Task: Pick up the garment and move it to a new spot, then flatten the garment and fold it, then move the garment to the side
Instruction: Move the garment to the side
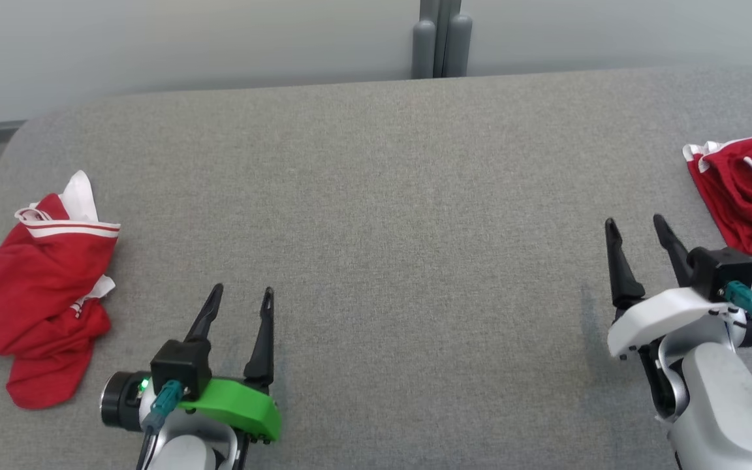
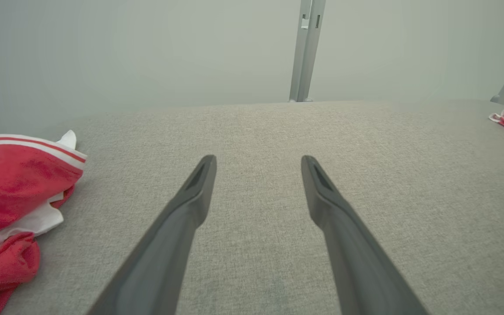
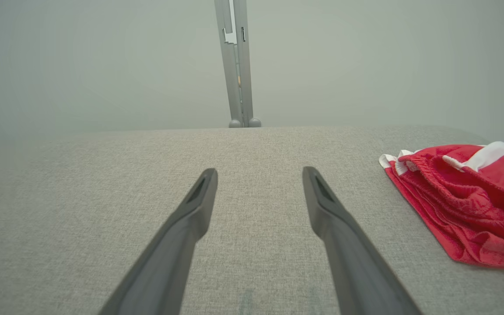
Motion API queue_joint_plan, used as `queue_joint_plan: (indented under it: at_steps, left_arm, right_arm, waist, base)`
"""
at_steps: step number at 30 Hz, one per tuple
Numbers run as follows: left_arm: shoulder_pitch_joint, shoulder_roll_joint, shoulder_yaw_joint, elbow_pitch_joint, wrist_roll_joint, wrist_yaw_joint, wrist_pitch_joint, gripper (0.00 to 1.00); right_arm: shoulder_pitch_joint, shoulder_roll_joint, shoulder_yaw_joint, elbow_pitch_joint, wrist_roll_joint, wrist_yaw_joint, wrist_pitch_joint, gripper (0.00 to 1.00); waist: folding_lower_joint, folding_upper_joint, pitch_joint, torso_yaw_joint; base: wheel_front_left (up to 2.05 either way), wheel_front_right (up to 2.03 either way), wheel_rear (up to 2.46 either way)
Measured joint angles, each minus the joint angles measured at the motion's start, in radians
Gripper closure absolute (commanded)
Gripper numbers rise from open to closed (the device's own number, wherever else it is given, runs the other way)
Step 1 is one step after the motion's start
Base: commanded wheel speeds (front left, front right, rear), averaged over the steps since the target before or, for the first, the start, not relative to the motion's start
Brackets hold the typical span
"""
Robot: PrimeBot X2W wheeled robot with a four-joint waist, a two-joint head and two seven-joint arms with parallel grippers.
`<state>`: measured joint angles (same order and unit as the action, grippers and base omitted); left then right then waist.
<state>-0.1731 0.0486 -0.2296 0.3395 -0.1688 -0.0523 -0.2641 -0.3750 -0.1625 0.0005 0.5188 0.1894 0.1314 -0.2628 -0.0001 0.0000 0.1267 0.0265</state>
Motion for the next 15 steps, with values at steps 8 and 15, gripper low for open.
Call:
queue_joint_plan:
  at_steps: [8,15]
  left_arm:
    - [0.081,0.0,0.101,0.038,0.005,0.005,0.0,0.0]
    - [0.115,0.001,0.179,0.075,0.009,0.01,0.0,0.0]
  right_arm:
    - [0.124,0.059,-0.005,-0.006,-0.02,0.0,0.0,0.0]
    - [0.161,0.085,0.005,-0.006,-0.049,0.0,0.0,0.0]
  waist:
    - [0.0,0.0,-0.094,0.009]
    - [0.0,0.0,-0.152,0.01]
  base:
    - [0.0,0.0,0.0]
    - [0.0,0.0,0.0]
